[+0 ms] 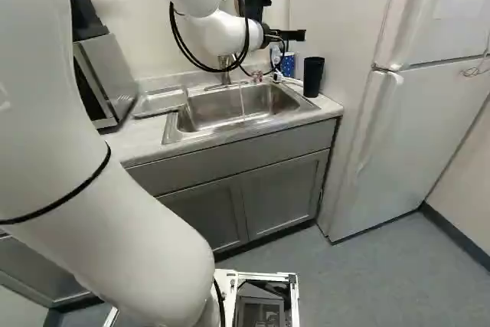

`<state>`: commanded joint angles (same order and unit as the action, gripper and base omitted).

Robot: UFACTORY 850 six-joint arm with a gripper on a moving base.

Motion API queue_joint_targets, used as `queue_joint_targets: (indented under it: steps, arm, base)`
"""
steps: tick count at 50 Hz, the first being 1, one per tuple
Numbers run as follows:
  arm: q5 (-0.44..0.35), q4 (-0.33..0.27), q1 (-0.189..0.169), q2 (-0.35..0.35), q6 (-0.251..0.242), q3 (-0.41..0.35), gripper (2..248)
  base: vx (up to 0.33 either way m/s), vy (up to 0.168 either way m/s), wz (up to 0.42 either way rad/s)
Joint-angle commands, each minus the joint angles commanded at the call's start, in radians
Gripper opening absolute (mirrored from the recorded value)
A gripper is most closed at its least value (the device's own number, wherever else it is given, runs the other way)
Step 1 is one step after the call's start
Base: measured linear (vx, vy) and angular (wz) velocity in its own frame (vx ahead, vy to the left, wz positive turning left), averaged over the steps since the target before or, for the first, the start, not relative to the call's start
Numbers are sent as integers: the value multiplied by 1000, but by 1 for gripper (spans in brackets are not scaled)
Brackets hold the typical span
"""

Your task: Rinse the cup and place it in the tray

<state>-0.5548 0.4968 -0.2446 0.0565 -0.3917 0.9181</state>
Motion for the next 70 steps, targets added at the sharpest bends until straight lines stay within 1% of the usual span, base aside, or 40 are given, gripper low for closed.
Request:
queue_joint_targets:
  steps: [15,50,70]
  arm:
    - [-29,35,0,-13,0,-19,247]
    - [-144,137,6,-43,0,-65,247]
    - [-223,182,11,-62,0,-90,247]
  base:
    - [0,0,0]
    - [0,0,0]
    - [0,0,0]
